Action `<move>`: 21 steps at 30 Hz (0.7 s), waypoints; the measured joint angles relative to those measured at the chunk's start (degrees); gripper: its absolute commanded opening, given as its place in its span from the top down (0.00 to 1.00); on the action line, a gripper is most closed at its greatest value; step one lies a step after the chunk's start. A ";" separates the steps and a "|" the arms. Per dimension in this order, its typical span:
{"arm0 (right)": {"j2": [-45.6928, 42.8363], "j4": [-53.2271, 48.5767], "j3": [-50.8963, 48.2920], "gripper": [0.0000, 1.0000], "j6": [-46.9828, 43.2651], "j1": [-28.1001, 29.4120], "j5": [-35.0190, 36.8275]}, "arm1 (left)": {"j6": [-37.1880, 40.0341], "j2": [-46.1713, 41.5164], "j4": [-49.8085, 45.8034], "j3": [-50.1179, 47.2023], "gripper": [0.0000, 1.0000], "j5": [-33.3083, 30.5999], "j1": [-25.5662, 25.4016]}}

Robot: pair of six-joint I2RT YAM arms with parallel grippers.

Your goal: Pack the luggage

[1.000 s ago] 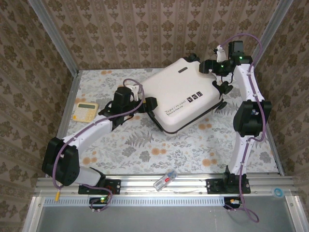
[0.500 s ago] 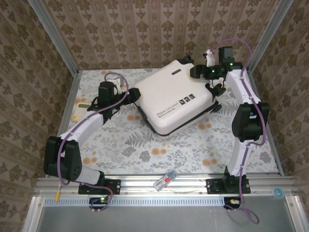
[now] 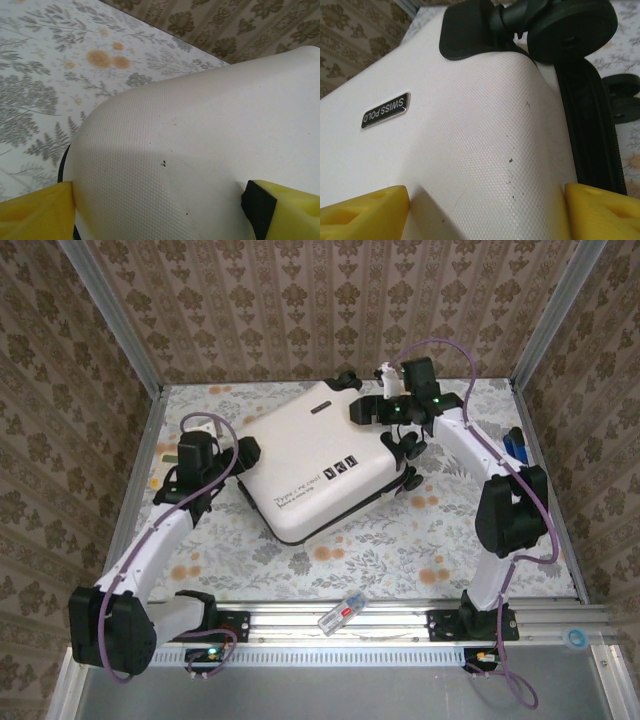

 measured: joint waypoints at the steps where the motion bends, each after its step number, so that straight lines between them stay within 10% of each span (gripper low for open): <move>1: 0.70 -1.42 1.49 0.21 -0.04 0.22 0.20 | 0.00 0.00 -0.92 0.61 0.15 -0.37 -0.02; 21: 4.48 -7.72 9.07 0.19 0.04 -2.84 1.16 | 6.47 17.00 -5.42 17.64 0.15 -1.01 -0.76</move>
